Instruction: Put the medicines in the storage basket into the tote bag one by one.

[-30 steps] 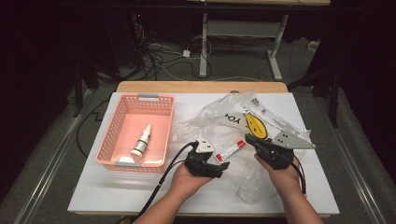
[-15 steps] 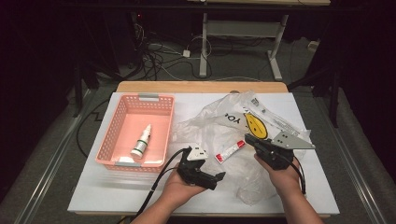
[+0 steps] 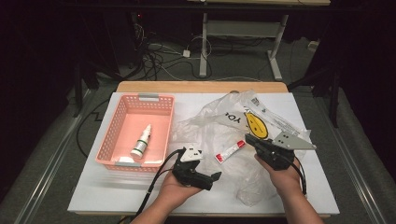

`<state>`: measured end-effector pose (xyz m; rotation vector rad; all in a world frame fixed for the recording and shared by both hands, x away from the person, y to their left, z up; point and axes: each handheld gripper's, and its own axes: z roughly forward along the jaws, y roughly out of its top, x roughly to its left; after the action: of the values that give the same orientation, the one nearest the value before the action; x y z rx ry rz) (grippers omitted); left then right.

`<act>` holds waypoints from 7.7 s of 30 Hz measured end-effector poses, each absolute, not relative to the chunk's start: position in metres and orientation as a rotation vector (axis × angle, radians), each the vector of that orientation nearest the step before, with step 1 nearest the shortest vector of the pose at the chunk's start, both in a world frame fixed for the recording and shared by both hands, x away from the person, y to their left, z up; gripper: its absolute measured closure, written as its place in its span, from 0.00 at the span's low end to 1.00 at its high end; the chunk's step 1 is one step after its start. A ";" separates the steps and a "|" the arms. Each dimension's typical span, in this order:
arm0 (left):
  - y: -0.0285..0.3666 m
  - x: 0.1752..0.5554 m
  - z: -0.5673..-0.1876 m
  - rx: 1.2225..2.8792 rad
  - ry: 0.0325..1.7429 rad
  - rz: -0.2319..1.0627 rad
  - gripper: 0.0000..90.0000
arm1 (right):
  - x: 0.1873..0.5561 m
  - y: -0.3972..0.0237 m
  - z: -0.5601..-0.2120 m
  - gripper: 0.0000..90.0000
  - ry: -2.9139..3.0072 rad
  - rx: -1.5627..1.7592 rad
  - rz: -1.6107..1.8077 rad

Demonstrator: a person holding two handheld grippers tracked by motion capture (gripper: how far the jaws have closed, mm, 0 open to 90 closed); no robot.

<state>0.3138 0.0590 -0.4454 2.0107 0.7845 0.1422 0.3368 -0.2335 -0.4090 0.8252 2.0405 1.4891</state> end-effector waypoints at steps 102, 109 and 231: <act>0.242 0.369 -0.410 2.049 1.335 0.352 0.00 | 0.336 -0.234 -0.410 1.00 2.044 0.836 1.507; 0.233 0.381 -0.407 2.145 1.366 0.309 0.00 | 0.336 -0.235 -0.411 1.00 2.048 0.838 1.508; 0.209 0.341 -0.412 2.046 1.211 0.337 0.60 | 0.332 -0.235 -0.408 1.00 2.033 0.822 1.502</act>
<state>0.3413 0.2087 -0.4120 2.0458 1.2108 0.3366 0.3322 -0.2347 -0.4077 0.8218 2.0327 1.5024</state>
